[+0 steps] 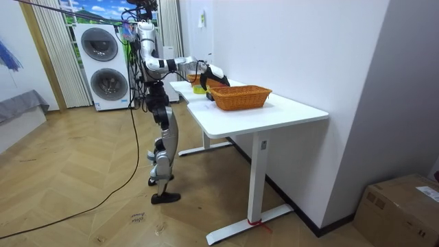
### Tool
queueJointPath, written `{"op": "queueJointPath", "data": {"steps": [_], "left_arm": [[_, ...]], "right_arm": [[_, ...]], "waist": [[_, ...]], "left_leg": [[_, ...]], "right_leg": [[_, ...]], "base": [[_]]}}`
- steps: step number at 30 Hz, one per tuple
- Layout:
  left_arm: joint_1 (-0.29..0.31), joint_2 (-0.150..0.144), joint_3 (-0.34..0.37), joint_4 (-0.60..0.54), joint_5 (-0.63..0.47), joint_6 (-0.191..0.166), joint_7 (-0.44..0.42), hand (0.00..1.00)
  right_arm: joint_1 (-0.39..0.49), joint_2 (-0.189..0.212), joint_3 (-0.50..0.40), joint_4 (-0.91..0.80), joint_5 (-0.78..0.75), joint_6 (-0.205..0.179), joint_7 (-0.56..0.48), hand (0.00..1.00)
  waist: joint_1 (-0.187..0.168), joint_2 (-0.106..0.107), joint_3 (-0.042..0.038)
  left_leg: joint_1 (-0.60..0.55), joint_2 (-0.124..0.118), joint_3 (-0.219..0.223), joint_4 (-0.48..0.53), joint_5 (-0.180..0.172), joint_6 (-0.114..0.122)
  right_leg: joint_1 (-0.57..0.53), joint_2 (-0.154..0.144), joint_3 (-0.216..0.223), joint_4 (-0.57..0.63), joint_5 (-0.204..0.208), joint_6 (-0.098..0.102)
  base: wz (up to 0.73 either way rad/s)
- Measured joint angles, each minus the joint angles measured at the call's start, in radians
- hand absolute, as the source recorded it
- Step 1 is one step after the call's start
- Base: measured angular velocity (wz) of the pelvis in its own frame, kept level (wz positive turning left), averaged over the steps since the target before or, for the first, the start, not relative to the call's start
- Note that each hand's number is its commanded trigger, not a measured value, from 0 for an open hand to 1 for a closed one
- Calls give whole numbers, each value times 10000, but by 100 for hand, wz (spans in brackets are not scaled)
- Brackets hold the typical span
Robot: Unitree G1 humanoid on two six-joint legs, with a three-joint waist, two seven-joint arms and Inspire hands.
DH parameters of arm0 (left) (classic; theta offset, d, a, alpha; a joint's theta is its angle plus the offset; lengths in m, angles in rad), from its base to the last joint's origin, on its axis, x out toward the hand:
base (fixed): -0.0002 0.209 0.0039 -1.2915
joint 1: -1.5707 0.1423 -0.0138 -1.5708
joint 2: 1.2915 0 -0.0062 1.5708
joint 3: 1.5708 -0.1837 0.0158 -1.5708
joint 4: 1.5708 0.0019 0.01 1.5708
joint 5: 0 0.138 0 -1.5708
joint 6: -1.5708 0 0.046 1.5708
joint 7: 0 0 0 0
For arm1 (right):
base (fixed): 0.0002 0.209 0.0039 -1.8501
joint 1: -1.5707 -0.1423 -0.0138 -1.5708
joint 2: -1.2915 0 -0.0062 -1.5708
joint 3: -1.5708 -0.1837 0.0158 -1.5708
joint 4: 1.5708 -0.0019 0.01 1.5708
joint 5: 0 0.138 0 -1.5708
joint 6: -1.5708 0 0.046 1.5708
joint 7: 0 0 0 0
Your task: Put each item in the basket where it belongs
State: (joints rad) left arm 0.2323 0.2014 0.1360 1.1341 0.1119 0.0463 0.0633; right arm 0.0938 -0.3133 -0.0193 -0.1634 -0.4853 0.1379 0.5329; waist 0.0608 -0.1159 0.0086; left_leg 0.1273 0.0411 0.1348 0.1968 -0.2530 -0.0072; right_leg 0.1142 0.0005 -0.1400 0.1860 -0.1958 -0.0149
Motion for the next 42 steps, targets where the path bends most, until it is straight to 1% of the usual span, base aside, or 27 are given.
{"op": "queueJointPath", "data": {"steps": [1,5,7,15,19,22,26,29,33,38,42], "left_arm": [[-1,13,-2,-4,1,11,16,0],[0,25,-2,-24,2,162,117,0],[0,26,-2,-24,2,196,125,0],[-1,28,0,-25,10,261,127,0],[-27,29,-3,-29,9,400,146,0],[-74,39,-2,-33,12,402,200,0],[-87,40,-1,-140,22,403,338,0],[-93,45,-3,-233,14,402,441,0],[-93,31,-9,-400,2,395,565,0],[-99,30,-419,-479,4,405,879,0],[-95,-3,-428,-476,0,419,1049,0]], "right_arm": [[3,0,0,0,-8,92,73,0],[19,0,0,1,-100,198,222,0],[25,1,0,1,-179,321,320,0],[26,14,1,1,-643,405,621,0],[30,21,24,4,-1100,614,695,0],[29,23,78,166,-1184,611,605,0],[36,58,384,746,-1362,627,392,0],[40,64,408,849,-1510,650,226,0],[40,79,425,932,-1505,643,161,0],[28,82,420,1166,-1365,626,-193,0],[30,83,422,1181,-1358,626,-210,0]], "waist": [[0,-1,-1],[0,-9,-7],[3,-16,-11],[48,-20,-15],[35,6,-16],[58,12,-21],[99,30,-34],[179,107,-83],[265,119,-84],[268,129,-79],[267,147,-75]], "left_leg": [[0,0,0,1,0,0],[2,3,1,1,0,0],[5,3,2,2,0,0],[-3,6,3,1,0,0],[-9,7,1,0,0,0],[-13,8,0,10,0,0],[-27,5,16,9,1,2],[-74,6,18,26,9,14],[-72,3,32,46,15,24],[-108,11,30,1,14,26],[-110,14,36,6,15,27]], "right_leg": [[0,0,-1,4,0,0],[-2,3,3,6,1,-1],[-1,2,3,8,2,-1],[-6,4,0,9,2,-1],[-12,3,-17,9,2,-1],[-23,0,-14,9,5,-4],[-86,-6,6,20,25,-1],[-128,-15,9,16,72,4],[-119,-16,11,15,91,9],[-123,-10,-21,12,133,7],[-123,-6,-21,13,147,-2]], "base": [[0],[0],[0],[0],[0],[0],[-4],[-3],[0],[0],[0]]}}
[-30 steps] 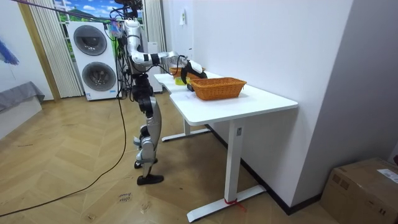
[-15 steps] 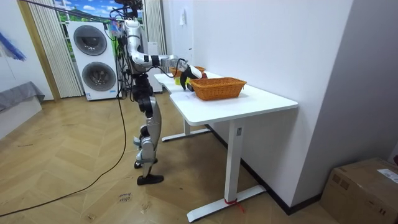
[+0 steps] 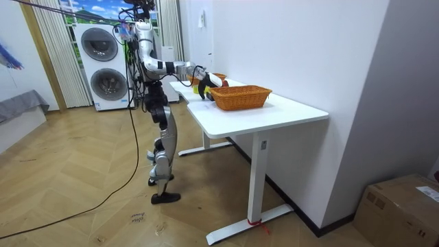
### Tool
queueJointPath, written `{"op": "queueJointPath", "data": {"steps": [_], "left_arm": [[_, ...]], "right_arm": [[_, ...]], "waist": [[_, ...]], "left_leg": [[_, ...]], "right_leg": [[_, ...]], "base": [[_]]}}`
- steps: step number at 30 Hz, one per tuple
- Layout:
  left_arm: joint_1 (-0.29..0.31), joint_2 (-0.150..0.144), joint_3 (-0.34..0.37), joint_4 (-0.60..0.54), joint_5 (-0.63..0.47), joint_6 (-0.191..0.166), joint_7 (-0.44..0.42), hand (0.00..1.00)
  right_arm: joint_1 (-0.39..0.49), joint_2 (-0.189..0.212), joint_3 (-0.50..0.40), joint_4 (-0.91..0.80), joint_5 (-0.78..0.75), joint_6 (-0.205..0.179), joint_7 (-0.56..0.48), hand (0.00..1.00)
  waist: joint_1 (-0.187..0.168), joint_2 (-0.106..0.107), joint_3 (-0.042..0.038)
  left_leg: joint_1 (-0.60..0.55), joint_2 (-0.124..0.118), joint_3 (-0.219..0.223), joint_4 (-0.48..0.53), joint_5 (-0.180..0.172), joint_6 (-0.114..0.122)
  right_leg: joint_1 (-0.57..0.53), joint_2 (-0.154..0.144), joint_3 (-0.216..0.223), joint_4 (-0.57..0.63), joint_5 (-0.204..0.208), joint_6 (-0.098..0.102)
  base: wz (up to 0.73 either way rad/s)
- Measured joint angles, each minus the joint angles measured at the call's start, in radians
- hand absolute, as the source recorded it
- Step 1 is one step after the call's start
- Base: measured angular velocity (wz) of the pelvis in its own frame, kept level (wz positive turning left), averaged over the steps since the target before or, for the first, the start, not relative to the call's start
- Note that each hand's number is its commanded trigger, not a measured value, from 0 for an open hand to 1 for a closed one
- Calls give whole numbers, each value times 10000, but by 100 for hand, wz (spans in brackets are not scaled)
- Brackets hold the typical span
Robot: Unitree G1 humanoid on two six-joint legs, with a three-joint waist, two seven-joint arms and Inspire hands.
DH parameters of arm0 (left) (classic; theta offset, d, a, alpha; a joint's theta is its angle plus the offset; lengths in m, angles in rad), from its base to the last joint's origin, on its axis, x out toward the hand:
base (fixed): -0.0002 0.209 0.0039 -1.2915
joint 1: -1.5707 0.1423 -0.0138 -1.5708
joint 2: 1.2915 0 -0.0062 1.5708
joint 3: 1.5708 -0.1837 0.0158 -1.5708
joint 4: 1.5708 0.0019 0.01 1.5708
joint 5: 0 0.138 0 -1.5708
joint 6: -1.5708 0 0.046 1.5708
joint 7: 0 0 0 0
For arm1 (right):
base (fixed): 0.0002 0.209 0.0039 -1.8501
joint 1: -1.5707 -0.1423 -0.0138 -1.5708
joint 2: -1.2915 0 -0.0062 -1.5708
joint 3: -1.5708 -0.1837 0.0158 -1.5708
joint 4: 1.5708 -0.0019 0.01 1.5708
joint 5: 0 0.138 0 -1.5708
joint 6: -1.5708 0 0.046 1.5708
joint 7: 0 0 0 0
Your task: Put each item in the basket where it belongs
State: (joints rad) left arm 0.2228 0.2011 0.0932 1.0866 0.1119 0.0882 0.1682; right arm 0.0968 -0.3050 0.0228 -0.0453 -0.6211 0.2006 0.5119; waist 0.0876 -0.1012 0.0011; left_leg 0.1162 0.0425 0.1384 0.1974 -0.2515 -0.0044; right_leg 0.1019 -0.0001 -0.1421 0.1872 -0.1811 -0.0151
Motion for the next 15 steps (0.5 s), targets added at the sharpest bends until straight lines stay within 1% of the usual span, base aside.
{"op": "queueJointPath", "data": {"steps": [3,7,15], "left_arm": [[1,-14,-1,0,1,27,96,0],[-6,-20,-4,-2,-1,151,189,0],[-90,-19,-8,-7,8,166,149,0]], "right_arm": [[0,0,2,0,48,0,-83,0],[-2,1,3,0,65,-4,-166,0],[-39,7,259,36,36,-12,-322,0]], "waist": [[-2,38,2],[-6,56,2],[-3,51,3]], "left_leg": [[-1,-1,1,0,2,3],[-15,0,1,0,2,4],[-12,2,-50,20,3,4]], "right_leg": [[-3,-1,0,0,8,4],[-12,2,-1,-2,10,3],[5,4,-10,-1,11,2]], "base": [[0],[0],[0]]}}
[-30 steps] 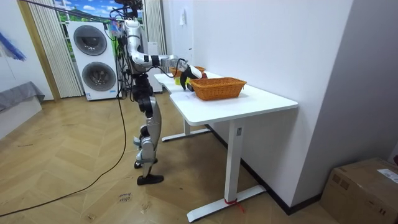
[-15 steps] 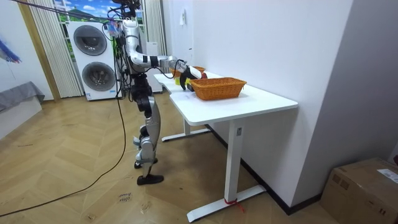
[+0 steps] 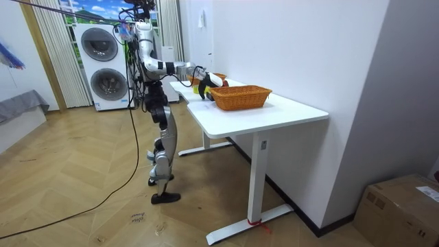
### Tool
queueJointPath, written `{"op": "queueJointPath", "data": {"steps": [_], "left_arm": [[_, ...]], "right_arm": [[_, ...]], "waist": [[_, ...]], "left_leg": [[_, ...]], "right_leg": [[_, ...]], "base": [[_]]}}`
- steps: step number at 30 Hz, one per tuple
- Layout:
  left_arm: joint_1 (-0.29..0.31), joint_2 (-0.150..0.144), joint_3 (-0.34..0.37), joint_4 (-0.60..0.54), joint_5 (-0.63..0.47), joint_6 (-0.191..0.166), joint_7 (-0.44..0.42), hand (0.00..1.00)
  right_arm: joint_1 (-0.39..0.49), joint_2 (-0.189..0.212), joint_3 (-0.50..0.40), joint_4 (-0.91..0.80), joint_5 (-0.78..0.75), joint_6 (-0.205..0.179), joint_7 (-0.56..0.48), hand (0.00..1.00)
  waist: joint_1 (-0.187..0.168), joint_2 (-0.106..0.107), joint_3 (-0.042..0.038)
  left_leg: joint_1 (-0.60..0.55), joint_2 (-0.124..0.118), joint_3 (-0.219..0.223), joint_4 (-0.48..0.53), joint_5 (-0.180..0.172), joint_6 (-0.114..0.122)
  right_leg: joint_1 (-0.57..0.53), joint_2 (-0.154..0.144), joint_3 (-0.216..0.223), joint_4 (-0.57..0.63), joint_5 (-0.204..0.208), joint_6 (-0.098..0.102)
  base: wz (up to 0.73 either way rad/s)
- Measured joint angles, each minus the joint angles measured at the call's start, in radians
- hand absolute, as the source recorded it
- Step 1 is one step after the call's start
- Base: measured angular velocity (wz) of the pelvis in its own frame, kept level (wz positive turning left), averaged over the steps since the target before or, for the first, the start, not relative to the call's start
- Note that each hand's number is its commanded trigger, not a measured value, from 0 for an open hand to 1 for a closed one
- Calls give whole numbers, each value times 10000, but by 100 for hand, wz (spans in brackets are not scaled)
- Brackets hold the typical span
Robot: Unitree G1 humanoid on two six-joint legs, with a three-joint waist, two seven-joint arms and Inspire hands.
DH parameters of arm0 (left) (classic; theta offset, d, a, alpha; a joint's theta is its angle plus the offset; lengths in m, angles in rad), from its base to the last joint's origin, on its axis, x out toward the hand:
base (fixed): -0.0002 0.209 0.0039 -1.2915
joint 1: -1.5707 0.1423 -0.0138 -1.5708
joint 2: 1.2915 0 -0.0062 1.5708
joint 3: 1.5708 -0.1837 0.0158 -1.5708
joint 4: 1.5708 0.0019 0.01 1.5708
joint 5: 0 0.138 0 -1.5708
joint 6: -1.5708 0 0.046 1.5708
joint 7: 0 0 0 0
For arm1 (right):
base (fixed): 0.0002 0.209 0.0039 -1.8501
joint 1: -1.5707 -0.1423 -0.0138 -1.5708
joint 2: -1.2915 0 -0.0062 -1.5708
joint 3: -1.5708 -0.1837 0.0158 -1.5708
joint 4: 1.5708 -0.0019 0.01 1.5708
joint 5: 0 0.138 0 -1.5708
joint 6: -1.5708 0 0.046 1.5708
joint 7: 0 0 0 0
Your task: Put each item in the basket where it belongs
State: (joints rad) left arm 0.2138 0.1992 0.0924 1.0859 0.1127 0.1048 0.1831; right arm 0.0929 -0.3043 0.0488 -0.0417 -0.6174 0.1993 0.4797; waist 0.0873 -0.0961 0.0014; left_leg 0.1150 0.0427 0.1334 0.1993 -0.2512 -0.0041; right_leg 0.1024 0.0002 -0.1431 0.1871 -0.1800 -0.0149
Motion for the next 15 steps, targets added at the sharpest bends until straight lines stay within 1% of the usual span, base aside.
{"op": "queueJointPath", "data": {"steps": [5,8,11,15], "left_arm": [[-47,-4,0,-61,64,12,-63,0],[-45,8,-1,-61,62,99,-198,0],[-39,16,-110,-58,62,227,-219,0],[-46,19,-196,-59,60,293,-287,0]], "right_arm": [[-209,-4,83,98,-196,144,341,0],[-339,-8,90,282,-188,227,390,0],[-421,-13,175,312,-189,403,484,0],[-558,-28,174,479,-178,427,604,0]], "waist": [[10,-18,-4],[27,-64,-25],[45,-107,-26],[53,-112,-25]], "left_leg": [[1,0,-5,-1,0,0],[3,0,-9,3,1,0],[12,1,-13,4,0,0],[26,3,-14,17,1,1]], "right_leg": [[-2,1,-4,5,2,-3],[-3,1,-18,3,2,-3],[2,1,-25,3,8,-1],[23,4,-29,1,16,-4]], "base": [[0],[0],[0],[0]]}}
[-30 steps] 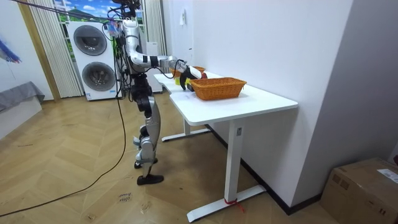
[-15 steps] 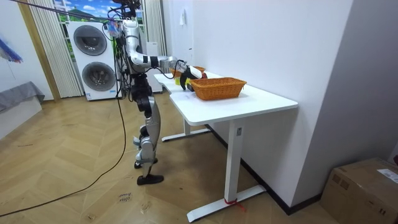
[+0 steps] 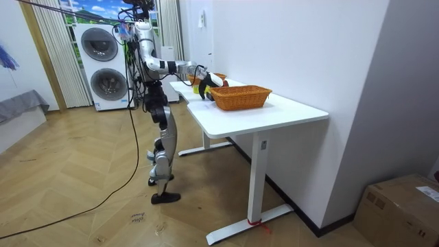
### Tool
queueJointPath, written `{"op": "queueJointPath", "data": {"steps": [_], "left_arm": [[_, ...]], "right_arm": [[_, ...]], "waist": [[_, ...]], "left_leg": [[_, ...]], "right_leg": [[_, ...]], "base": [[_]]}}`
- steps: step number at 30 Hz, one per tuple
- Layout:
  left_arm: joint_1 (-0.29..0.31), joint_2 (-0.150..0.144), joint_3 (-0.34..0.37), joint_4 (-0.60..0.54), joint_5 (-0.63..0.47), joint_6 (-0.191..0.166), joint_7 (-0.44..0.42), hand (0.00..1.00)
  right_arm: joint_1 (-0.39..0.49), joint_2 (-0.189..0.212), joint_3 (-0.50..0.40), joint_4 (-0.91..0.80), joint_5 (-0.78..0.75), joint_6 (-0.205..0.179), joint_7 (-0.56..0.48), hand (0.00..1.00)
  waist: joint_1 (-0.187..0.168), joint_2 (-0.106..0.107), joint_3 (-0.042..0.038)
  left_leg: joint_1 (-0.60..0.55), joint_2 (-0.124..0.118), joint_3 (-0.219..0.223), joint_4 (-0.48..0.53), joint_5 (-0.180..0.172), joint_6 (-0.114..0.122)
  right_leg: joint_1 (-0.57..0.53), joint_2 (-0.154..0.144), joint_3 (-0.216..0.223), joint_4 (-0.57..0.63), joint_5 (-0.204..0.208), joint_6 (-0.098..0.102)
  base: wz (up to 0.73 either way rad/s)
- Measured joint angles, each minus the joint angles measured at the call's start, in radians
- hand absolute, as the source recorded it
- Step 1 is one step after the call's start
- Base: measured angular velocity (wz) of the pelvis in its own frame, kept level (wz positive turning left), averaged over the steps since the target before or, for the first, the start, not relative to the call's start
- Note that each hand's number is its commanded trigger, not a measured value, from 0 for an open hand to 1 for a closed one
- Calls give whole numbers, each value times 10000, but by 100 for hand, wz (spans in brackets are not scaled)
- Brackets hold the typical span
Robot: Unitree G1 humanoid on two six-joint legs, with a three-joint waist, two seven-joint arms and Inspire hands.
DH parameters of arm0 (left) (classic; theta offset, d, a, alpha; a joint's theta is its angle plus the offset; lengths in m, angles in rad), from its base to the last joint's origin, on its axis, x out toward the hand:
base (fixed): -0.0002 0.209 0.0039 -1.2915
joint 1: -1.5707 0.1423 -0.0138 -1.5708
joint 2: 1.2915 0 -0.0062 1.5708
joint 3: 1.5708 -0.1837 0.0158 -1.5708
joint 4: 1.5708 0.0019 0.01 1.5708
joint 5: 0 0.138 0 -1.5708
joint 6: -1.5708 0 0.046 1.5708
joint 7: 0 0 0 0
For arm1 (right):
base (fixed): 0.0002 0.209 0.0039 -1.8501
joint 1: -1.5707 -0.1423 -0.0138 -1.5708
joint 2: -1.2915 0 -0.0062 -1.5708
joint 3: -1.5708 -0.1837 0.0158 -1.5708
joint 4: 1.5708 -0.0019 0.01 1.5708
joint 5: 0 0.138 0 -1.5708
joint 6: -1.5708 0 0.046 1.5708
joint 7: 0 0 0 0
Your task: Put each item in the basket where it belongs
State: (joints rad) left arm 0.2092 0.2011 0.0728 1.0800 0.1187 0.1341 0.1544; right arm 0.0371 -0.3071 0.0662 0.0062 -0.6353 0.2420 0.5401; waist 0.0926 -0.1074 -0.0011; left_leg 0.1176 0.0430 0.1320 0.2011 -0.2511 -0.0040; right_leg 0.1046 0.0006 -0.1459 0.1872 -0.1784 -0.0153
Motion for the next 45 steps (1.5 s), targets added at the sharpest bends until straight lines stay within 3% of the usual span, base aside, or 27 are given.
{"op": "queueJointPath", "data": {"steps": [14,23,24,25,26,33,37,45], "left_arm": [[-25,16,-14,-6,18,602,-103,0],[-57,31,-12,-434,18,700,-74,0],[-56,34,-12,-435,18,700,-67,0],[-57,40,-7,-436,19,708,-59,0],[-64,45,-5,-445,22,712,-51,0],[-96,52,-17,-656,13,822,133,0],[-163,54,-24,-708,15,867,348,0],[-130,57,-178,-774,15,996,401,0]], "right_arm": [[-415,-248,255,563,-394,794,273,0],[-474,-298,261,656,-504,1087,531,0],[-474,-298,261,677,-521,1091,538,13],[-476,-297,266,721,-612,1094,570,51],[-497,-296,274,762,-707,1101,610,100],[-589,-274,395,883,-1265,1199,384,100],[-610,-132,542,866,-1704,1513,-47,100],[-655,-115,986,817,-2379,1780,-244,100]], "waist": [[20,-83,-15],[224,-81,-18],[225,-81,-17],[237,-80,-18],[247,-80,-18],[423,-90,-23],[577,-93,-27],[765,-156,-80]], "left_leg": [[-14,17,-10,14,2,-1],[56,14,-75,19,10,-2],[76,13,-95,18,10,-2],[114,12,-129,17,9,-2],[131,11,-156,17,9,-2],[160,1,-249,37,40,-11],[111,2,-271,35,50,-23],[112,3,-300,11,65,-23]], "right_leg": [[2,11,-52,0,41,-11],[104,8,-155,-15,45,-16],[134,6,-197,-17,45,-16],[186,8,-226,-18,45,-15],[221,7,-244,-18,46,-14],[246,1,-316,-18,54,-14],[226,6,-315,-15,59,-25],[229,10,-333,-18,61,-25]], "base": [[0],[1],[8],[8],[7],[2],[0],[0]]}}
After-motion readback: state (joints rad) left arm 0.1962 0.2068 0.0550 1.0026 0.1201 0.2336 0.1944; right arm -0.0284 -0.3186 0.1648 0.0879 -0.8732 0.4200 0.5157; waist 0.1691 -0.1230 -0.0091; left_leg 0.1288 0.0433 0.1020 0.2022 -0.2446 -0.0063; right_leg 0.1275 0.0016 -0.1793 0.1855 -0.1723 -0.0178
